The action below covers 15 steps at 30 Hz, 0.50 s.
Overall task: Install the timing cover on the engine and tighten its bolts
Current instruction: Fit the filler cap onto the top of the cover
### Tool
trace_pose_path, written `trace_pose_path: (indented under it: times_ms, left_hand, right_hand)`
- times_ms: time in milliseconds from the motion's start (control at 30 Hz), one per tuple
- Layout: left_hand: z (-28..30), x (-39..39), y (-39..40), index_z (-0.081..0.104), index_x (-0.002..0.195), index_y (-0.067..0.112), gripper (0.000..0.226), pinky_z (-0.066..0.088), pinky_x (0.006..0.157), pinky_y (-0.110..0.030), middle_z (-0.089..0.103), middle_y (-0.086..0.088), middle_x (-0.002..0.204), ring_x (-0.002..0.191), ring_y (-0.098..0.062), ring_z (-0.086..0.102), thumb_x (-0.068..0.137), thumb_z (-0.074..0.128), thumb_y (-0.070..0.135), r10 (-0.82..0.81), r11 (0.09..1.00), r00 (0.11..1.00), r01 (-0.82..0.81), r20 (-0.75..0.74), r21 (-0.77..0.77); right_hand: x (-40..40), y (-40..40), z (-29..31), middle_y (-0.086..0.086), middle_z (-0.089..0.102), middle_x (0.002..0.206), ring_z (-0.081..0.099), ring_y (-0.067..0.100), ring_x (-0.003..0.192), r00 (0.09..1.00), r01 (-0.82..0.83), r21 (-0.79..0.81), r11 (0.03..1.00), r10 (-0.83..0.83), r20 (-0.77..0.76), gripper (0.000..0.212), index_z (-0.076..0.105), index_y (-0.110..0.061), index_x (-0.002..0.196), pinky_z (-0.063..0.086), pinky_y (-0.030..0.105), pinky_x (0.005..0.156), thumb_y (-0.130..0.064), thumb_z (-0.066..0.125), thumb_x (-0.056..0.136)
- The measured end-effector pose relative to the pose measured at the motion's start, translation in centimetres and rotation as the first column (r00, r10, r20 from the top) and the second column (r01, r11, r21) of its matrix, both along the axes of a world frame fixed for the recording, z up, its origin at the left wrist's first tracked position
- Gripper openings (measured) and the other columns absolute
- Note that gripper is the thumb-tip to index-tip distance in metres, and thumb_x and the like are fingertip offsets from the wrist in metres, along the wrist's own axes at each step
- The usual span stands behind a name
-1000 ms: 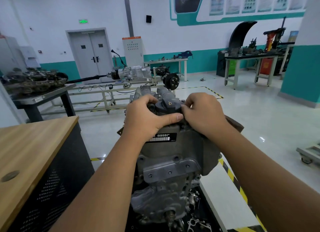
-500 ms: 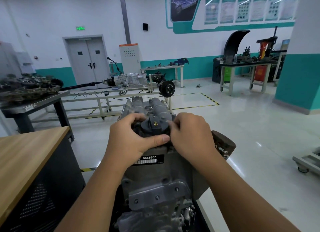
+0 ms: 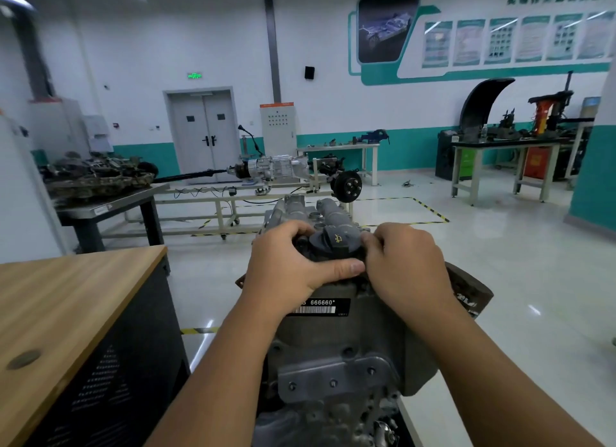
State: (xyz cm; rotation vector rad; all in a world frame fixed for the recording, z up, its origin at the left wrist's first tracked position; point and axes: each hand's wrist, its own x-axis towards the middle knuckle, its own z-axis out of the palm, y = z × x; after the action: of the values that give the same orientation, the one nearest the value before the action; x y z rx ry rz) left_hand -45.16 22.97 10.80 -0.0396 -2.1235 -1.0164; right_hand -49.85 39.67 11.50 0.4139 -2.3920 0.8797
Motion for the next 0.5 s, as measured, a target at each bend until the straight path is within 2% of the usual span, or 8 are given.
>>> trace_pose_path:
  times_ms: [67,167,233,367,500]
  left_hand:
    - [-0.16,-0.09,-0.04,0.067,0.084,0.040,0.074,0.049,0.064,-0.010,0.067,0.034,0.088,0.080,0.010,0.064,0.032,0.076,0.092,-0.013,1.000,1.000,0.013,-0.011,-0.012]
    - [-0.32,-0.21,-0.23,0.068,0.105,0.044,0.083,0.058,0.080,-0.026,0.070,0.024,0.093,0.089,0.006,0.065,0.035,0.077,0.089,-0.011,0.999,1.000,0.011,-0.013,-0.035]
    - [-0.34,-0.20,-0.24,0.065,0.114,0.051,0.085,0.058,0.087,-0.033,0.070,0.025,0.102,0.097,0.004,0.065,0.038,0.077,0.089,-0.006,0.998,1.000,0.007,0.007,-0.066]
    - [-0.07,-0.04,0.08,0.066,0.116,0.050,0.082,0.057,0.089,-0.036,0.070,0.025,0.105,0.099,0.000,0.065,0.044,0.072,0.089,0.022,0.992,0.998,-0.016,0.051,-0.129]
    - [-0.05,-0.13,0.11,0.068,0.119,0.046,0.089,0.057,0.089,-0.039,0.071,0.019,0.109,0.101,-0.007,0.066,0.042,0.070,0.091,0.036,0.992,0.997,-0.027,0.069,-0.122]
  right_hand:
    - [0.04,0.12,-0.21,0.002,0.060,0.072,0.057,0.031,0.076,1.000,-0.011,-0.024,1.000,0.010,-0.014,0.032,0.063,-0.018,0.076,0.040,0.035,0.064,-0.042,0.059,0.098]
    - [0.00,0.48,-0.29,-0.004,0.061,0.069,0.058,0.026,0.076,0.999,-0.049,-0.056,0.997,0.049,-0.015,0.023,0.070,-0.019,0.080,0.040,0.033,0.063,-0.038,0.065,0.092]
    - [-0.01,0.60,-0.21,-0.007,0.059,0.066,0.057,0.023,0.072,0.998,-0.055,-0.060,0.997,0.056,0.000,0.019,0.071,-0.020,0.079,0.037,0.030,0.059,-0.036,0.068,0.089]
    - [-0.09,0.55,-0.08,0.003,0.064,0.070,0.059,0.025,0.071,0.998,-0.056,-0.063,0.996,0.056,-0.001,0.029,0.068,-0.017,0.074,0.039,0.031,0.059,-0.039,0.066,0.094]
    - [-0.17,0.14,-0.14,0.008,0.060,0.075,0.054,0.029,0.070,0.999,-0.033,-0.003,0.999,0.032,-0.033,0.034,0.059,-0.015,0.075,0.032,0.032,0.055,-0.037,0.057,0.100]
